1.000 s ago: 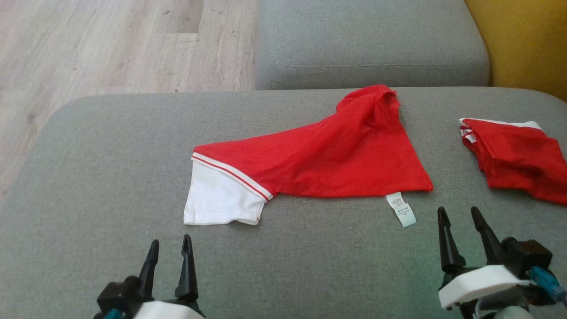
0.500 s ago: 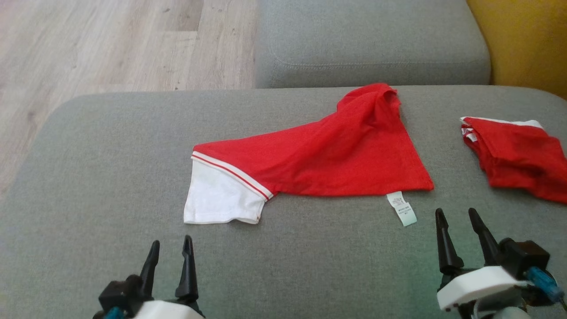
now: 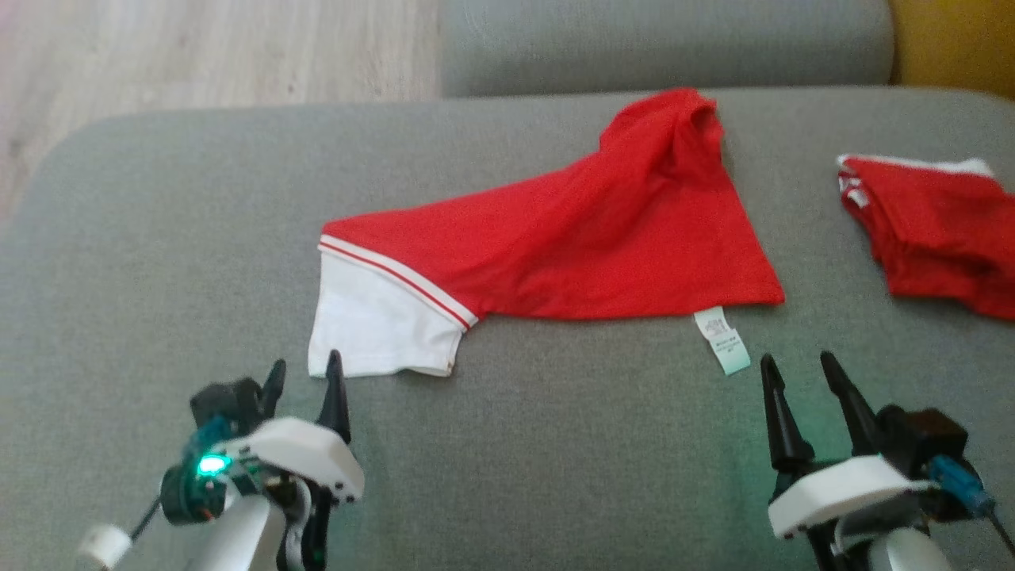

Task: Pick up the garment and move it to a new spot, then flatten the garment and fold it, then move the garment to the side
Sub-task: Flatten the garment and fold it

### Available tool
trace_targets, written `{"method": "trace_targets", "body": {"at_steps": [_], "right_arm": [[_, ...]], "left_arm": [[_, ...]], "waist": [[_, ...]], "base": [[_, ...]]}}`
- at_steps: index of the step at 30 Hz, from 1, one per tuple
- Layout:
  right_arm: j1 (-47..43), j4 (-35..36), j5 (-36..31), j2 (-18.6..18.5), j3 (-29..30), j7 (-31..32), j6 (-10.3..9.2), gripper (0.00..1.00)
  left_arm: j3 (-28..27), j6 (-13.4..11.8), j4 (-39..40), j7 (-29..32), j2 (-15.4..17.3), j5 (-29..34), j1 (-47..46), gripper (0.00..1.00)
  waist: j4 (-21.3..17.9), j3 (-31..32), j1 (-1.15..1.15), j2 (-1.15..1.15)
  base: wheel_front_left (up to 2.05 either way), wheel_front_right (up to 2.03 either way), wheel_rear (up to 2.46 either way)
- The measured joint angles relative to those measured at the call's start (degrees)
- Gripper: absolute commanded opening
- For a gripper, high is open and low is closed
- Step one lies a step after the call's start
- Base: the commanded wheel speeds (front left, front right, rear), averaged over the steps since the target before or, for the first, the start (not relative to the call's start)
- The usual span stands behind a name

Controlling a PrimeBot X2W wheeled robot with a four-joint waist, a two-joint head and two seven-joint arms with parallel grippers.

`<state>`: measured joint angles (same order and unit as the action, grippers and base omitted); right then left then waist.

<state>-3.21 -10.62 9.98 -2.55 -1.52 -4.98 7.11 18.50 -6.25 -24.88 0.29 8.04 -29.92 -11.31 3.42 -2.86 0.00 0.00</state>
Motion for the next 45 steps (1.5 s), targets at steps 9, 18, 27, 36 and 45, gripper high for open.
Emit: {"method": "trace_targets", "body": {"at_steps": [9,18,27,36,45], "right_arm": [[4.3,0.3,-0.6,0.0,-0.7,0.0,0.00,1.00],[5.1,-0.8,-1.4,0.0,-0.6,-0.1,0.00,1.00],[14.0,-8.1,-6.6,0.0,2.9,3.5,0.00,1.00],[25.5,-24.4,-10.8,-0.1,9.2,6.8,0.00,1.00],[32.4,-35.0,-12.1,-0.5,8.8,7.0,0.00,0.96]], "left_arm": [[-2.1,-0.8,-10.4,0.1,-0.4,-1.6,-7.4,1.00],[-1.5,1.1,-16.0,0.3,-1.5,-2.4,-10.4,1.00],[0.0,1.8,-17.2,-2.3,-2.3,-2.3,-11.7,0.00],[0.4,1.7,-11.8,-7.7,-2.8,-1.2,-11.8,0.00],[1.1,0.7,-4.3,-8.4,-2.5,-0.8,-10.3,0.00]], "waist": [[-2.8,-6.0,0.01,0.00],[-4.2,-7.1,0.00,0.00],[-2.9,-8.1,0.00,0.00],[0.3,-10.1,0.00,0.00],[2.1,-11.1,0.00,0.00]], "base": [[0.00,0.00,0.00],[0.00,0.00,0.00],[0.00,0.00,0.00],[0.00,0.00,0.00],[0.00,0.00,0.00]]}}
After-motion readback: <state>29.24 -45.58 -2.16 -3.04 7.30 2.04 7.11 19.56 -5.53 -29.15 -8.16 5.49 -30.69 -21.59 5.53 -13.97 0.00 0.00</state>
